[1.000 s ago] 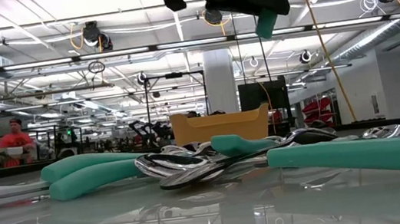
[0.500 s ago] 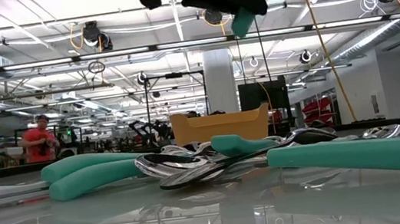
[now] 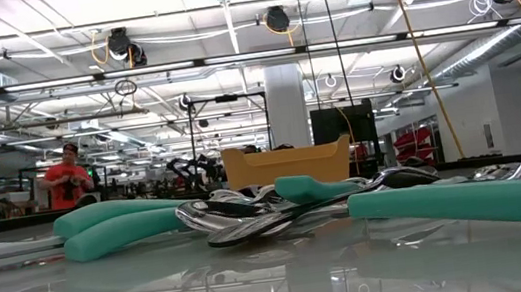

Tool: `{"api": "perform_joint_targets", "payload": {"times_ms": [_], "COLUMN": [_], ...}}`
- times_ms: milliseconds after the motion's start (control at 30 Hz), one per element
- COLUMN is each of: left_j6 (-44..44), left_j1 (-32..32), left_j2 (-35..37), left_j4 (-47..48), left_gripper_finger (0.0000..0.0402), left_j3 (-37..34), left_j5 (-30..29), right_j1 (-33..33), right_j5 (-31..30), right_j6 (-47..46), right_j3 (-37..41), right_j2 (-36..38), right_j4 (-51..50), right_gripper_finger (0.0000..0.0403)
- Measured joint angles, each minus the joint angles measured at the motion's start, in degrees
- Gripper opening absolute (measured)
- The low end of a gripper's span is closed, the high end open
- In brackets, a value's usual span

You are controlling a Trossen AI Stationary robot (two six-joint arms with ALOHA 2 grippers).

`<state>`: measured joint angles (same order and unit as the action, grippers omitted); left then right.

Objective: Sort silverware by color (type)
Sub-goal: Put the green spoon into the blue bin

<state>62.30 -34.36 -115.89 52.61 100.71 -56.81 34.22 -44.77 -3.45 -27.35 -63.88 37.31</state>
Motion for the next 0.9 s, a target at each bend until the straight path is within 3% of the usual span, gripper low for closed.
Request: {"api": "perform_joint_targets", "payload": {"times_ms": [233, 500, 900], "left_j6": [20.9, 45.7, 63.6], "left_j1": [-6.9, -15.5, -26.1], "left_j2": [2.7, 2.8, 3.1], "left_j4": [17.0, 28.7, 32.6], "left_gripper_finger": [0.0049, 0.0049, 0.0049], "left_j3": [0.0, 0.0, 0.0], "left_j5": [8.3, 19.1, 28.8], "right_j1": [0.0, 0.0, 0.0], "right_j5": [0.0, 0.0, 0.0], "right_j6": [0.1, 0.1, 0.1], "right_j3": [0.0, 0.0, 0.0], "right_j2": [1.6, 1.7, 1.7], "right_j4": [-3.4, -4.0, -4.2], "right_gripper_finger": [0.0188, 0.0188, 0.0187]}}
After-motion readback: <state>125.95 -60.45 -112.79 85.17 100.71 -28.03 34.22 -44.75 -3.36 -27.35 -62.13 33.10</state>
